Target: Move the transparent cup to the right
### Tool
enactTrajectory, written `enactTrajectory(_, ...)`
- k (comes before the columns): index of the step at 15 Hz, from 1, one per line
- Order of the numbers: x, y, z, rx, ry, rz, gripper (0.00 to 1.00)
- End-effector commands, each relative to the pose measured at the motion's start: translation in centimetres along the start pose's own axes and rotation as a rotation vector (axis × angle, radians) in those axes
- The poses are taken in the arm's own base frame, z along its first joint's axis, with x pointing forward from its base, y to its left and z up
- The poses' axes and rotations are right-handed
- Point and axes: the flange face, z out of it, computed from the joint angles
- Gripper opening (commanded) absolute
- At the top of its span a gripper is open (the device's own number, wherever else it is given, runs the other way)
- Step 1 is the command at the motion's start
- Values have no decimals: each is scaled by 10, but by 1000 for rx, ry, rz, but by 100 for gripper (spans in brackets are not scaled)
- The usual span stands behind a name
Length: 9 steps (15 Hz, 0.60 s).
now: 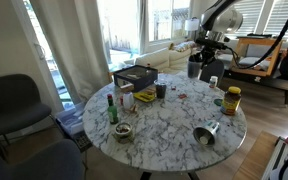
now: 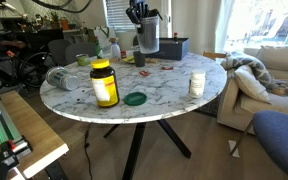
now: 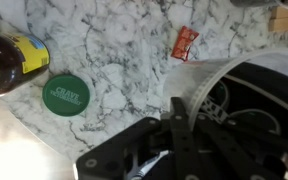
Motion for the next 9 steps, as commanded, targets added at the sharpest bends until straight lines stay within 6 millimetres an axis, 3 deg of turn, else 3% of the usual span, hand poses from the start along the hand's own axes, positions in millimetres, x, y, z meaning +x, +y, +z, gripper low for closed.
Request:
enactTrajectory(1,17,0,-1,15,31,38,1)
enactTrajectory(6,46,-11,4,-61,47,-229,1)
enactTrajectory(9,71,-28,4,4,-15,-380,1)
